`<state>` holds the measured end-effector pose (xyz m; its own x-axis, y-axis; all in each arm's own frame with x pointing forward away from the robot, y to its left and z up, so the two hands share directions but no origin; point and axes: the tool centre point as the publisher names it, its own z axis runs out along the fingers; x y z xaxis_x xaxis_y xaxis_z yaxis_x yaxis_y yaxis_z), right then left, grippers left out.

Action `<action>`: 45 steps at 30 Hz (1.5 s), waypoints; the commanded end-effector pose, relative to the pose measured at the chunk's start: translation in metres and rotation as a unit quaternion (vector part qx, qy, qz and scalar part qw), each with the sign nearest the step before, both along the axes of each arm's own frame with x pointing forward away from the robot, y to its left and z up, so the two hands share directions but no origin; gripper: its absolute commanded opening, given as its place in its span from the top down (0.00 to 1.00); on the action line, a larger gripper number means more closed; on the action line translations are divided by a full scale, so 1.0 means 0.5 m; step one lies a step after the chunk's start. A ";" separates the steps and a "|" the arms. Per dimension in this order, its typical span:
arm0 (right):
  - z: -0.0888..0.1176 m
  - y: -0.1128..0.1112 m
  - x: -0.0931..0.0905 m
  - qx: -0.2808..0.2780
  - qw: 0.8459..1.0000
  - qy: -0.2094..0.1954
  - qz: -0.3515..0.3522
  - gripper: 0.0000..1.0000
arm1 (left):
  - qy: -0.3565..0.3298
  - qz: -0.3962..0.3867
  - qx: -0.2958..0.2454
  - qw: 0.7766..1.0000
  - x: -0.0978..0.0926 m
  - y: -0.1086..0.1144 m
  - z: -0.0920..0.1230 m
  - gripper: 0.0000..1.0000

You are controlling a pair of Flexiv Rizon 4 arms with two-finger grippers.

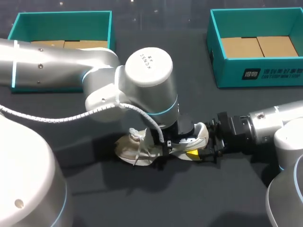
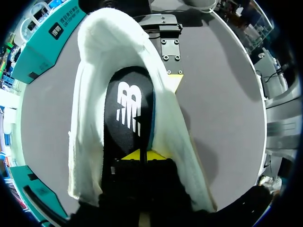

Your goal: Take the shoe out of the shoebox, open the shoe tongue, remove and reinsert the insole, then place the shoe into the shoebox

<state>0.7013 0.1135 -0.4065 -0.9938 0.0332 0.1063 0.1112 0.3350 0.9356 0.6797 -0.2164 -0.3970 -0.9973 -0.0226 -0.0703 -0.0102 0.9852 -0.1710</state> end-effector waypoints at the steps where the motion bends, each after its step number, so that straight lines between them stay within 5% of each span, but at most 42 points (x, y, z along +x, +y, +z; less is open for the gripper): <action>1: -0.001 0.003 0.000 -0.002 1.000 0.001 0.000 1.00 | -0.008 0.015 -0.060 0.998 -0.012 0.033 -0.001 1.00; 20: -0.001 0.003 0.000 -0.002 1.000 0.001 0.000 1.00 | 0.012 0.063 -0.205 0.977 -0.002 0.045 0.066 1.00; 45: -0.001 0.003 0.000 -0.002 1.000 0.001 0.000 1.00 | 0.010 0.114 -0.306 0.945 0.010 0.001 0.135 1.00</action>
<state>0.7007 0.1138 -0.4057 -0.9938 0.0324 0.1068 0.1114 0.3346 0.9358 0.6879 -0.2186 -0.3295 -0.9634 -0.2644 0.0430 -0.2212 0.6947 -0.6844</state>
